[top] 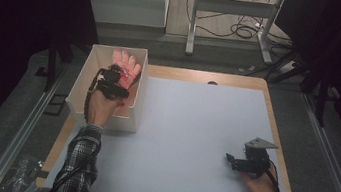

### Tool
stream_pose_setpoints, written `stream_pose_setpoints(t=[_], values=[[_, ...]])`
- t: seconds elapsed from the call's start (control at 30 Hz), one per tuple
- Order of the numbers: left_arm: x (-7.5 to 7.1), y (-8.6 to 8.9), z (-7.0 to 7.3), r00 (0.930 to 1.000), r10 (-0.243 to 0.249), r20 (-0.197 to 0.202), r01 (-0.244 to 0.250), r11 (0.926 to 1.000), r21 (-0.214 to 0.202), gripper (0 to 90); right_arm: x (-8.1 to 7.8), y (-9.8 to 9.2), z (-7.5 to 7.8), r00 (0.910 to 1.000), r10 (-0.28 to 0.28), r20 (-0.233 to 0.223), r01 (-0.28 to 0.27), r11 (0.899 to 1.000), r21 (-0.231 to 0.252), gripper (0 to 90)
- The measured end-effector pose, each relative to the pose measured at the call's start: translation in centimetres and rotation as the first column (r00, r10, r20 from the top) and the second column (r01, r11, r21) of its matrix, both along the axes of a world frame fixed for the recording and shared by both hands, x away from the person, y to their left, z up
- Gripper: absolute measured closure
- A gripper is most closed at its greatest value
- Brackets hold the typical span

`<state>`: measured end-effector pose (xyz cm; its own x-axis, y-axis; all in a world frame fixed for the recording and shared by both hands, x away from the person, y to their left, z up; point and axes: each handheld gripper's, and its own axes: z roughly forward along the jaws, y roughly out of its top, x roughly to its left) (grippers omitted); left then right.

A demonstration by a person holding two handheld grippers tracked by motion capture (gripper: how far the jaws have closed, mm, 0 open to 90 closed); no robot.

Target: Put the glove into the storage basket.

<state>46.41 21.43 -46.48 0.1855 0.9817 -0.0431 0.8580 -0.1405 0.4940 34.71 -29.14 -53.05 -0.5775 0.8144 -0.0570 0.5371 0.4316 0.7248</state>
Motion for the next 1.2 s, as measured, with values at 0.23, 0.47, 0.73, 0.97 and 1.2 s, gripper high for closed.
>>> stream_pose_setpoints(t=[0.23, 0.47, 0.73, 0.97, 1.2], values=[[1.1, -1.5, -0.8, 0.9979, 0.000, -0.065, 0.002, 0.9993, 0.038, 34.6, 0.0, 0.0, 0.0, 1.0000, 0.000, 0.000, 0.000, 1.000, 0.000, 15.3], [2.1, -1.8, -1.7, 0.9891, 0.012, -0.147, -0.006, 0.9992, 0.040, 29.7, 0.0, 0.0, 0.0, 1.0000, 0.000, 0.000, 0.000, 1.000, 0.000, 15.3], [2.5, -1.7, -2.0, 0.9827, 0.031, -0.183, -0.025, 0.9990, 0.037, 13.8, 0.0, 0.0, 0.0, 1.0000, 0.000, 0.000, 0.000, 1.000, 0.000, 15.2], [2.0, -1.2, -1.6, 0.9871, 0.030, -0.157, -0.029, 0.9995, 0.008, 7.0, 0.0, 0.0, 0.0, 1.0000, 0.000, 0.000, 0.000, 1.000, 0.000, 15.2], [1.2, -0.8, -0.4, 0.9944, 0.008, -0.105, -0.009, 0.9999, -0.005, 4.8, 0.0, 0.0, 0.0, 1.0000, 0.000, 0.001, 0.000, 1.000, 0.000, 15.2]])
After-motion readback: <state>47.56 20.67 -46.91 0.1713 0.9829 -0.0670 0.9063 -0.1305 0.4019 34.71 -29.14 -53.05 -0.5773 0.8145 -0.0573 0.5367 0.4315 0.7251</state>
